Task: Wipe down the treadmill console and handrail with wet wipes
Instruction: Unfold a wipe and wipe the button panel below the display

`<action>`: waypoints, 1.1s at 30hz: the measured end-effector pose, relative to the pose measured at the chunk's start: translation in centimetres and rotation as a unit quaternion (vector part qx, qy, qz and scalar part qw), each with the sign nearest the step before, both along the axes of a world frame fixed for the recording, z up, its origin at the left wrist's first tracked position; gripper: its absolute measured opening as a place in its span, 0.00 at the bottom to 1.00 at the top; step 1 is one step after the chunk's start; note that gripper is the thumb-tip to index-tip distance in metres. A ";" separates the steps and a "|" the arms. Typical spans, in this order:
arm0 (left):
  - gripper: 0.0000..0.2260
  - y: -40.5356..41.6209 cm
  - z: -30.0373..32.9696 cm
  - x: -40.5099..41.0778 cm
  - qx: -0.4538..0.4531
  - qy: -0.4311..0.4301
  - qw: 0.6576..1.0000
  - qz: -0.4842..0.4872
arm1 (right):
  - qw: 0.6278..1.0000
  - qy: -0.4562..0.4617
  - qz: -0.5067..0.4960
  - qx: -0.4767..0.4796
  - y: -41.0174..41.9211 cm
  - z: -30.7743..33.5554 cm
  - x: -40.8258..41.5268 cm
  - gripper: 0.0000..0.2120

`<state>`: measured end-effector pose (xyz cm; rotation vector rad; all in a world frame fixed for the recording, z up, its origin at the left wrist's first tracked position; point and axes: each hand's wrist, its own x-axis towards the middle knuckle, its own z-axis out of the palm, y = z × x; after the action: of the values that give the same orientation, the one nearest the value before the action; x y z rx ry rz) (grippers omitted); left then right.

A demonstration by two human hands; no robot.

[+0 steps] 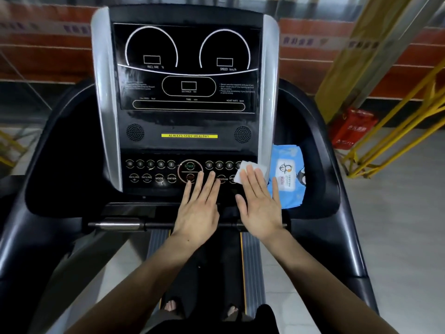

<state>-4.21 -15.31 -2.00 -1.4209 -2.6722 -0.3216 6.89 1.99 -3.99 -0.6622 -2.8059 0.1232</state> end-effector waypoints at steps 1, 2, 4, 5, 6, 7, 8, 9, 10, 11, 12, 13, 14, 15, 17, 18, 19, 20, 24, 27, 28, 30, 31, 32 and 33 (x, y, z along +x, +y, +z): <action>0.33 -0.2 0.0 -0.2 -0.002 0.001 1.000 0.001 | 1.000 -0.006 0.001 -0.003 -0.1 -0.1 0.1 0.30; 0.32 -0.5 0.0 -0.4 -0.003 0.002 1.000 0.002 | 1.000 -0.012 0.000 -0.006 -0.1 -0.1 0.1 0.30; 0.32 -1.3 0.2 -1.0 -0.004 0.000 1.000 0.004 | 1.000 -0.021 0.004 -0.011 -0.6 -0.1 -0.2 0.30; 0.32 -1.8 0.2 -1.3 -0.002 -0.001 1.000 0.005 | 1.000 -0.023 0.014 -0.010 -1.1 -0.1 -0.5 0.29; 0.32 -2.3 0.2 -1.7 0.002 -0.004 1.000 0.007 | 0.999 -0.023 0.026 -0.007 -1.8 -0.1 -0.9 0.29; 0.32 -2.8 0.3 -2.1 0.008 -0.005 1.000 0.011 | 0.999 -0.021 0.036 -0.002 -2.5 -0.1 -1.4 0.29; 0.32 -3.3 0.4 -2.6 0.012 -0.006 1.000 0.018 | 0.999 -0.018 0.040 0.001 -3.2 0.0 -2.0 0.29; 0.32 -4.0 0.5 -3.2 0.015 -0.007 1.000 0.026 | 0.999 -0.015 0.042 0.002 -3.8 0.1 -2.7 0.29; 0.32 -4.7 0.6 -3.9 0.017 -0.006 0.999 0.034 | 0.999 -0.014 0.044 0.003 -4.4 0.2 -3.4 0.29; 0.32 -5.5 0.6 -4.6 0.020 -0.007 0.999 0.042 | 0.999 -0.017 0.048 0.004 -5.0 0.3 -4.1 0.29; 0.32 -6.5 0.7 -5.3 0.021 -0.009 0.998 0.050 | 0.998 -0.021 0.056 0.004 -5.7 0.5 -4.9 0.29; 0.32 -7.4 0.7 -5.9 0.021 -0.012 0.998 0.058 | 0.997 -0.025 0.067 0.006 -6.3 0.6 -5.8 0.29; 0.32 -8.4 0.7 -6.5 0.020 -0.013 0.998 0.065 | 0.996 -0.028 0.080 0.008 -7.0 0.8 -6.6 0.29; 0.32 -9.5 0.6 -7.1 0.020 -0.012 0.997 0.072 | 0.995 -0.032 0.092 0.011 -7.7 1.0 -7.5 0.29; 0.33 -11.6 0.5 -8.3 0.022 -0.018 0.996 0.087 | 0.992 -0.039 0.116 0.020 -9.4 1.3 -9.5 0.28; 0.33 -12.6 0.4 -8.9 0.022 -0.023 0.995 0.094 | 0.991 -0.041 0.125 0.023 -10.2 1.5 -10.5 0.28; 0.33 -13.5 0.3 -9.4 0.023 -0.027 0.994 0.103 | 0.990 -0.043 0.133 0.027 -11.0 1.6 -11.4 0.28; 0.33 -14.4 0.2 -9.9 0.024 -0.029 0.993 0.114 | 0.989 -0.043 0.140 0.034 -11.8 1.6 -12.3 0.28; 0.34 -17.3 -0.1 -11.5 0.017 -0.038 0.989 0.139 | 0.983 -0.046 0.170 0.054 -14.6 2.1 -15.6 0.28; 0.34 -19.0 -0.4 -12.5 0.020 -0.052 0.987 0.148 | 0.974 -0.065 0.204 0.069 -17.1 2.5 -18.0 0.28; 0.34 -19.5 -0.4 -12.7 0.020 -0.058 0.987 0.150 | 0.972 -0.069 0.213 0.075 -17.8 2.6 -18.6 0.28; 0.34 -20.3 -0.4 -13.1 0.018 -0.067 0.986 0.154 | 0.967 -0.071 0.226 0.092 -18.8 2.4 -19.1 0.28; 0.33 -20.6 -0.3 -13.1 0.016 -0.072 0.985 0.154 | 0.966 -0.072 0.228 0.100 -19.0 2.2 -19.2 0.28; 0.33 -20.8 -0.2 -13.1 0.013 -0.076 0.985 0.154 | 0.965 -0.071 0.229 0.104 -19.0 2.1 -19.2 0.28; 0.32 -21.0 -0.3 -13.1 0.011 -0.078 0.985 0.153 | 0.965 -0.068 0.231 0.107 -19.0 2.1 -19.1 0.28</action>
<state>-17.35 -36.31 -2.26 -0.9939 -2.9453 -0.4468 -12.24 -16.96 -1.93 0.0410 -2.9924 -0.1457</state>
